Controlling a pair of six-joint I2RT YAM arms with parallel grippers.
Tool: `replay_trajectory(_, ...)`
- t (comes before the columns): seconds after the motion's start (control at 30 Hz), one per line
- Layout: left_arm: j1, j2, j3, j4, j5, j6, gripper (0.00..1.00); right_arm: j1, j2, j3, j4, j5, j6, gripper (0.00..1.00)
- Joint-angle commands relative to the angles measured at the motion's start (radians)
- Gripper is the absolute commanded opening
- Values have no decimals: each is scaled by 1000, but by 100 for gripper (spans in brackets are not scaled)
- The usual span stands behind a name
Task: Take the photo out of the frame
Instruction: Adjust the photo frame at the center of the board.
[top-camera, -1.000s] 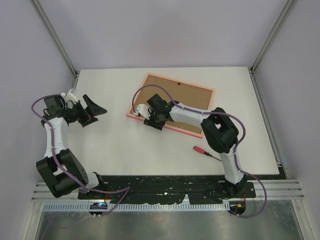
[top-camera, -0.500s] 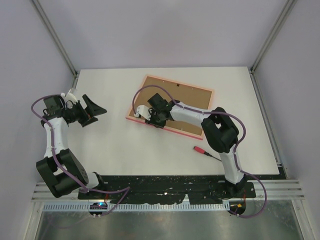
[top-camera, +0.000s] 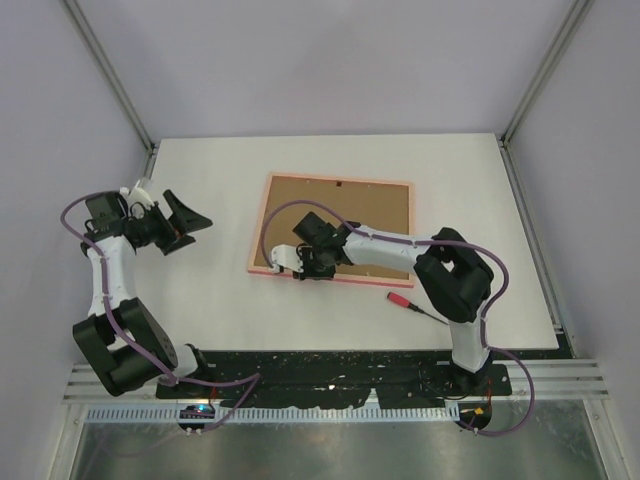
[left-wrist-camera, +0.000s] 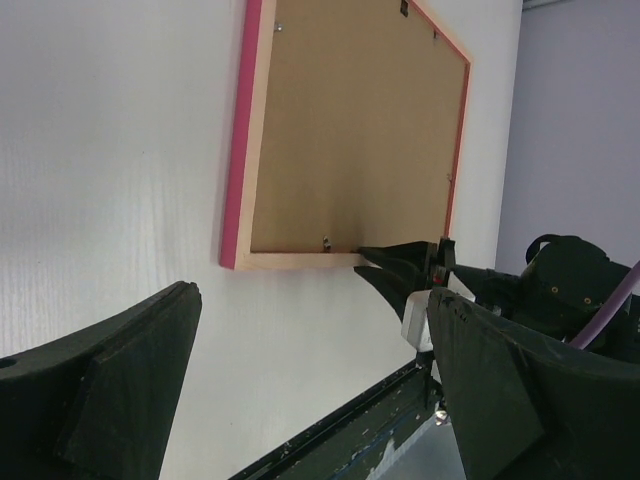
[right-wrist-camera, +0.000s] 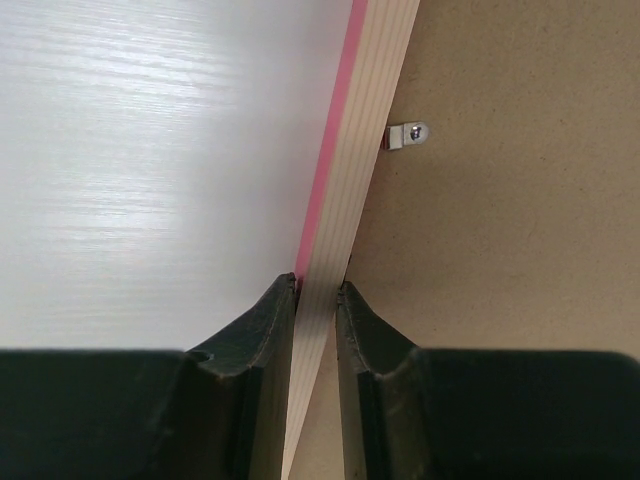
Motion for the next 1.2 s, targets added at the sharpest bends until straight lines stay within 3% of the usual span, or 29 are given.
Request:
replay_trajectory(0.0,14,-37,-6,27,36,-2,100,47,11,-76,-88,-28,-61,22)
replay_trajectory(0.43,29,-51,-7,27,57,-4,100,103,-31,-88,-73,-26,-38,26)
replay_trajectory(0.6,31,-54,-6,30,62,-7,100,106,-49,-70,-62,47,12,57)
replay_trajectory(0.73,32,-54,-6,28,65,-10,100,74,-173,-76,-108,9,49,66)
replay_trajectory(0.87,38,-65,-7,34,82,-13,100,-20,-347,-112,-191,-103,107,66)
replay_trajectory(1.17,45,-79,-6,39,106,-22,100,-215,-724,-450,-228,-34,129,66)
